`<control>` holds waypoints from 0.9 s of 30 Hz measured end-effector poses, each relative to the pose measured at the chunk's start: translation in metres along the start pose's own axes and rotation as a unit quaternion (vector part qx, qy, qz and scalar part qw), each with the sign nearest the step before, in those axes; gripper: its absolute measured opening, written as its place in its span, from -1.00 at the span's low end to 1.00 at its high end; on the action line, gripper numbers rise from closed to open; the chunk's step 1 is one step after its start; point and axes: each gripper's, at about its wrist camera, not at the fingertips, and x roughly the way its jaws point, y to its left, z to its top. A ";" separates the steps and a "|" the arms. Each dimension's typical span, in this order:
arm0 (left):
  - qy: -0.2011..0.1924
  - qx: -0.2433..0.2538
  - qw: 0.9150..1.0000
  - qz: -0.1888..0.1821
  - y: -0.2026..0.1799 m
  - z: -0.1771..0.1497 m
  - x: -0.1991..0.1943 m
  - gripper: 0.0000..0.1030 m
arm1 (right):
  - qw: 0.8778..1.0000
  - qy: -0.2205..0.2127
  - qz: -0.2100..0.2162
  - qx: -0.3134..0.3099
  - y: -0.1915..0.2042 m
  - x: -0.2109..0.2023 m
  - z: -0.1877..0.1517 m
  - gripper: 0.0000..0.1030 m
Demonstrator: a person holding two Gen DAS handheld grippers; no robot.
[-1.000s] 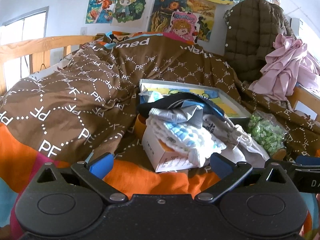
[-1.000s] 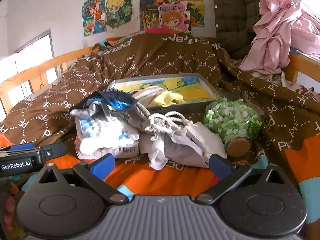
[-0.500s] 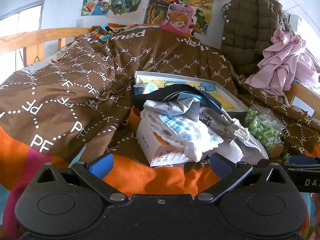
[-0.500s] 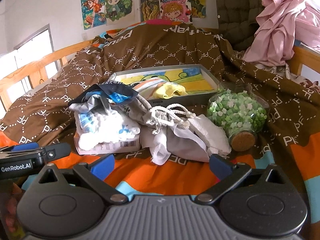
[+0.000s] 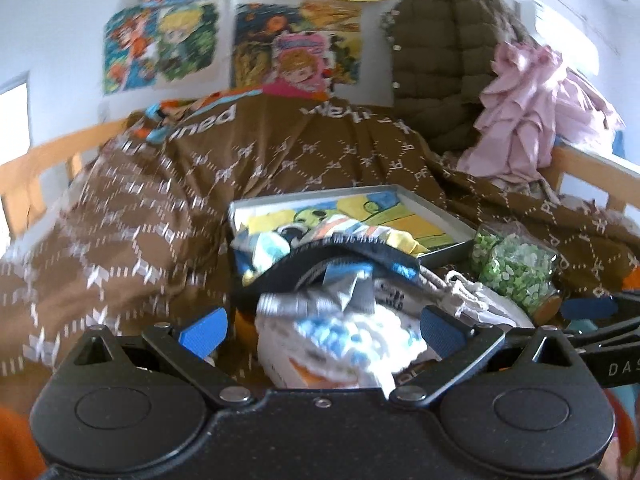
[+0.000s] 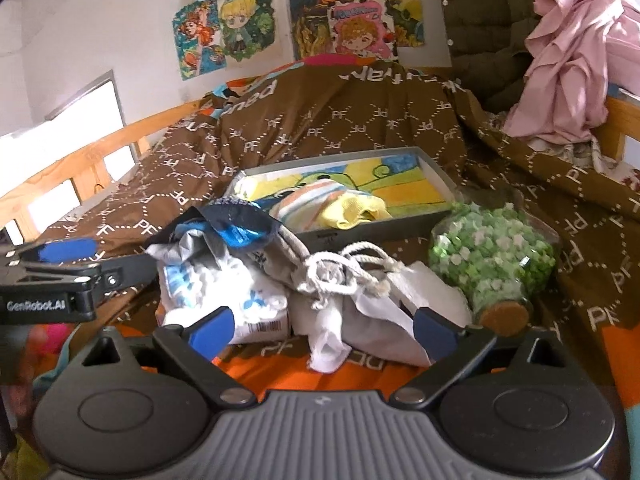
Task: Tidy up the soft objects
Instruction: 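Grasp the black cap with the left gripper while the right gripper grasps the white drawstring bag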
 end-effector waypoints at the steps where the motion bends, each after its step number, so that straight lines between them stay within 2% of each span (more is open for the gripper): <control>1: -0.001 0.013 1.000 -0.002 0.000 0.004 0.002 0.98 | 1.000 -0.001 0.006 -0.003 0.000 0.002 0.001 0.87; 5: 0.008 0.058 0.998 -0.009 -0.002 0.016 0.015 0.98 | 0.999 0.002 0.031 -0.011 -0.002 0.014 0.004 0.82; 15: 0.039 0.108 0.992 -0.046 0.002 0.042 0.042 0.98 | 0.994 0.002 0.104 -0.029 0.007 0.038 0.002 0.75; 22: 0.058 0.096 0.991 -0.072 0.007 0.057 0.059 0.98 | 0.988 -0.011 0.147 -0.050 0.022 0.049 0.000 0.75; 27: 0.084 0.052 0.991 -0.095 0.011 0.065 0.079 0.98 | 0.985 -0.021 0.160 -0.056 0.030 0.061 0.002 0.71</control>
